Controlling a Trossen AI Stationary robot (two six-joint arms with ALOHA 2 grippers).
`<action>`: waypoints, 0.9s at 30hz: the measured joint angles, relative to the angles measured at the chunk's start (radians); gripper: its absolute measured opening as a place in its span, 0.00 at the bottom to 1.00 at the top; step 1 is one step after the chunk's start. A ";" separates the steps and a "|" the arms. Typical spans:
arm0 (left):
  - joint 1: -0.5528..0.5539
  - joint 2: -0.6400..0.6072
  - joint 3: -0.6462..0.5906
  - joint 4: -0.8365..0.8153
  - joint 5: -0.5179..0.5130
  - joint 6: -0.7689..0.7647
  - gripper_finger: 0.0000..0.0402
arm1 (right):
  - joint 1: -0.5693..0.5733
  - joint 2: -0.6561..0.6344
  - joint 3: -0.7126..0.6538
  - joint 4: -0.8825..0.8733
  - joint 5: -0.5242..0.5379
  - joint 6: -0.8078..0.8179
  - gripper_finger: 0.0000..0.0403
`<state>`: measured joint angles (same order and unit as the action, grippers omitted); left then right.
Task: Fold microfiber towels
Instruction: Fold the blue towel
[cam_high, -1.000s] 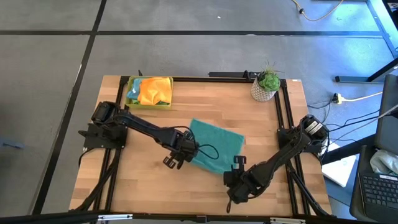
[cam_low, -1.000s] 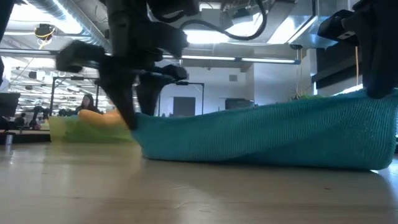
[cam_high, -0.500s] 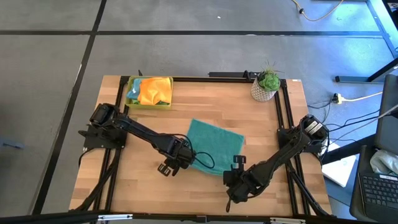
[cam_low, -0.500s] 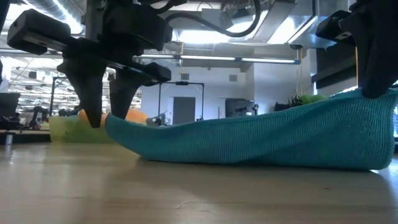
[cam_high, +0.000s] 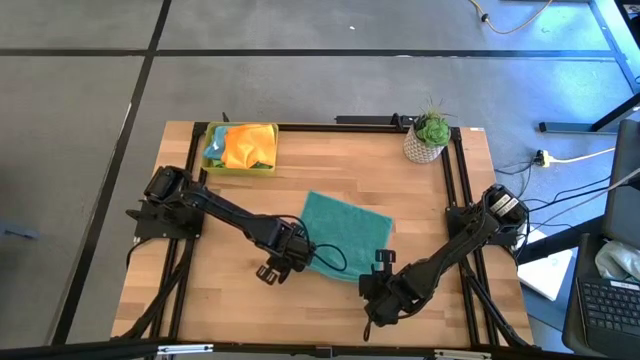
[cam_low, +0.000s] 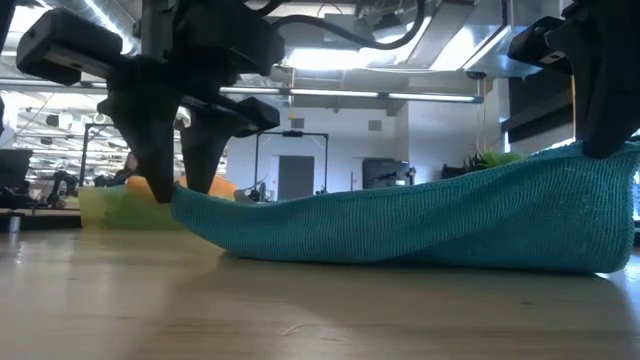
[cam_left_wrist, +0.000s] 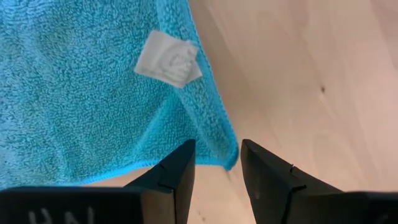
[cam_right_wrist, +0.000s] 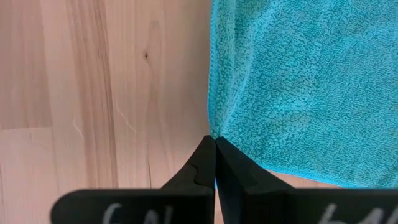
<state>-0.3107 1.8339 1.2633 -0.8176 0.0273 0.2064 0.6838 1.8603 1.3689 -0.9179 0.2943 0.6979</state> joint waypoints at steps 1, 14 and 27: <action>0.000 0.000 0.000 0.005 0.003 -0.014 0.31 | 0.000 0.000 0.000 0.000 0.000 0.000 0.01; 0.000 -0.004 0.001 -0.012 0.023 -0.098 0.02 | 0.000 0.000 0.000 0.000 -0.006 0.000 0.01; 0.001 -0.216 0.003 -0.189 0.198 -0.172 0.00 | 0.001 -0.177 0.000 -0.013 -0.031 0.054 0.01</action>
<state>-0.3099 1.6176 1.2659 -1.0070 0.2256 0.0347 0.6846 1.6832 1.3689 -0.9309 0.2633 0.7516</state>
